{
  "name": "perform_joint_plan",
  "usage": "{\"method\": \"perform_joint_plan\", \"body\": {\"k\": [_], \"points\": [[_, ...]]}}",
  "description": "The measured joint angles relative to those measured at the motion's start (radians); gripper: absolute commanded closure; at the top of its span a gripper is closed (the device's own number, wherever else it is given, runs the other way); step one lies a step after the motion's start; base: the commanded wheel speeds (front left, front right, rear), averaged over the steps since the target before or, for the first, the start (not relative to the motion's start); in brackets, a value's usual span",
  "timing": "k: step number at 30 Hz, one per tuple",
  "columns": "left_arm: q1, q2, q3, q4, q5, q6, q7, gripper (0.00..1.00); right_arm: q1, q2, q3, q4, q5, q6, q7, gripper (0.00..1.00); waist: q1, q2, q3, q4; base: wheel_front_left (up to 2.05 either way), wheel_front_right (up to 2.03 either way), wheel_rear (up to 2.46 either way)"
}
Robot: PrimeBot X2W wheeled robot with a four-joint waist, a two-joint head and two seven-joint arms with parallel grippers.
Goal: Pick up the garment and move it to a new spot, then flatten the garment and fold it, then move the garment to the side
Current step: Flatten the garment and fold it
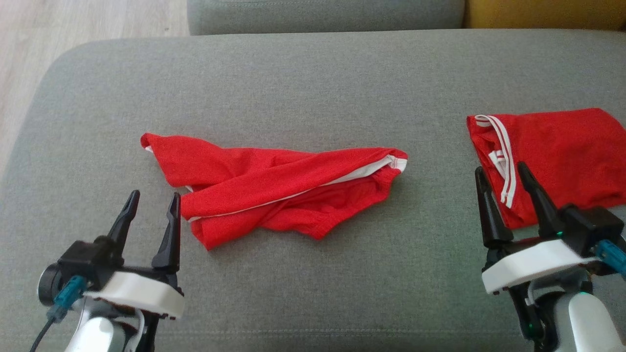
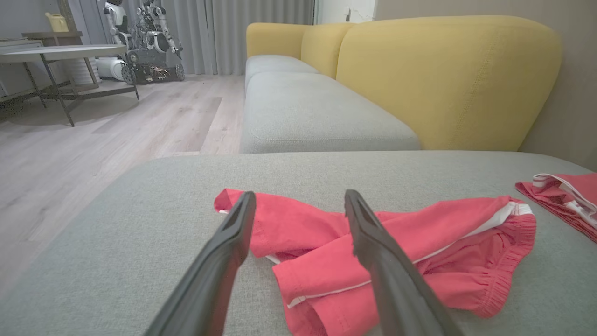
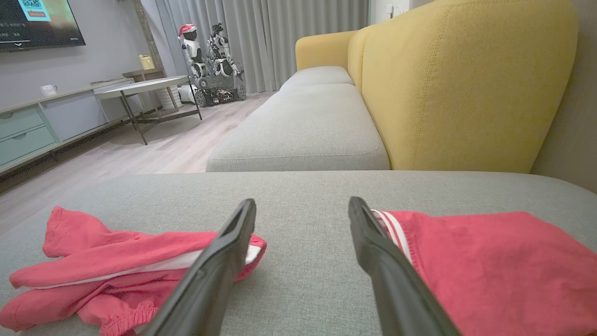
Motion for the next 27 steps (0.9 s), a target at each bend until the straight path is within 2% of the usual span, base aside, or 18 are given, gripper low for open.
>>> {"method": "perform_joint_plan", "body": {"k": [3,7,17,22,27], "points": [[-0.001,0.001,-0.001,0.005,-0.015,-0.002,0.018,0.00,0.000,0.000,0.000,0.000,0.002,0.000,0.000,0.00,0.0000,0.0000,0.007,0.000,0.00,0.00,0.00],[-0.017,-0.001,-0.007,0.045,-0.052,-0.028,0.052,0.00,0.000,0.000,0.003,0.000,0.012,0.000,0.000,0.00,0.0000,0.0000,0.019,-0.001,0.00,0.00,0.00],[-0.149,-0.041,-0.010,0.322,-0.217,-0.152,0.149,0.00,-0.005,0.000,0.021,0.010,0.032,0.000,-0.001,0.00,0.0000,-0.0001,0.072,-0.028,0.00,0.00,0.00],[-0.201,-0.051,0.000,0.432,-0.282,-0.195,0.151,0.00,-0.008,0.000,0.025,0.020,0.040,0.000,-0.009,0.00,0.0000,0.0000,0.095,-0.044,0.00,0.00,0.00],[-0.239,-0.051,-0.013,0.498,-0.316,-0.213,0.162,0.00,-0.028,0.000,0.025,0.023,0.048,0.000,-0.012,0.00,0.0000,0.0000,0.111,-0.053,0.00,0.00,0.00]]}}
